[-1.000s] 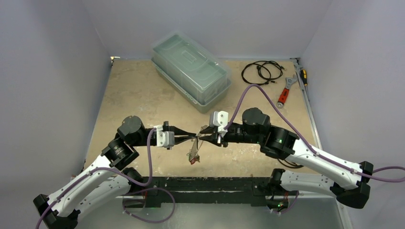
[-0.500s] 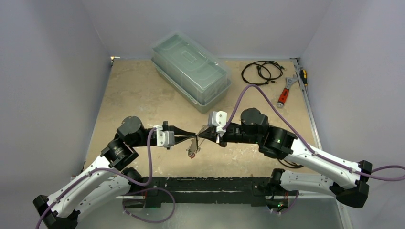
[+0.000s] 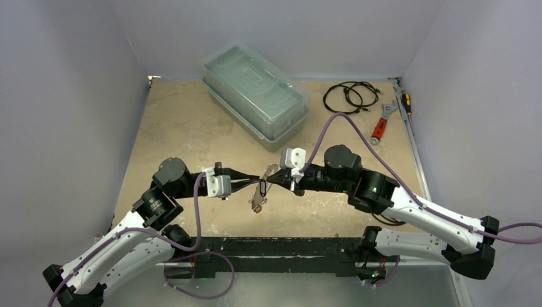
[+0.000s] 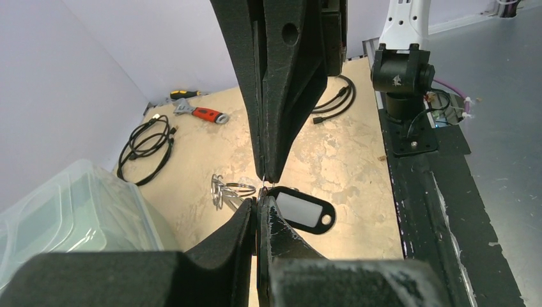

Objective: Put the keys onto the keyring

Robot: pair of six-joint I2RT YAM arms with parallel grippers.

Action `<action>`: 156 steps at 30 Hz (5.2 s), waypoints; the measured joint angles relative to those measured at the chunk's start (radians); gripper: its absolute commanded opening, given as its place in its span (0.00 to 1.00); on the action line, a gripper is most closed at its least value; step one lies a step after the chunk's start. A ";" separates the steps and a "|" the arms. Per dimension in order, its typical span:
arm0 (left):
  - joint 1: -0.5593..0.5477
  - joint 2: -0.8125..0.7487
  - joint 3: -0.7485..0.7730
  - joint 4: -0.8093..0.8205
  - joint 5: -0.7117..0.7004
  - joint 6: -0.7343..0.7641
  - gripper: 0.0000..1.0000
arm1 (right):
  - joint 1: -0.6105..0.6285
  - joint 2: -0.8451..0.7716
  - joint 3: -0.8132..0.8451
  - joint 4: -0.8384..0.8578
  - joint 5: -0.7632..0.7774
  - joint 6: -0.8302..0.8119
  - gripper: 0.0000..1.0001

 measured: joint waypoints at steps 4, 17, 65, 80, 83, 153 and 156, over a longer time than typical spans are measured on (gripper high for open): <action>0.000 -0.004 0.000 0.000 -0.004 0.000 0.00 | 0.000 -0.002 0.000 0.000 0.003 0.000 0.22; 0.000 -0.004 0.000 0.000 -0.016 0.000 0.00 | 0.000 -0.017 -0.015 0.005 0.015 0.009 0.45; 0.000 -0.004 0.000 0.018 0.007 0.011 0.43 | 0.000 0.086 -0.008 0.024 0.012 -0.006 0.00; 0.000 0.081 0.000 0.014 0.069 0.015 0.40 | 0.019 0.087 0.062 -0.124 0.050 -0.020 0.00; 0.000 0.095 0.000 0.015 0.093 0.014 0.37 | 0.032 0.090 0.081 -0.158 0.055 -0.021 0.00; 0.000 0.006 0.000 0.069 0.111 -0.047 0.00 | 0.065 -0.079 -0.030 0.016 0.064 -0.010 0.38; 0.000 0.006 0.000 0.069 0.110 -0.047 0.00 | 0.065 -0.078 -0.030 0.016 0.052 -0.014 0.30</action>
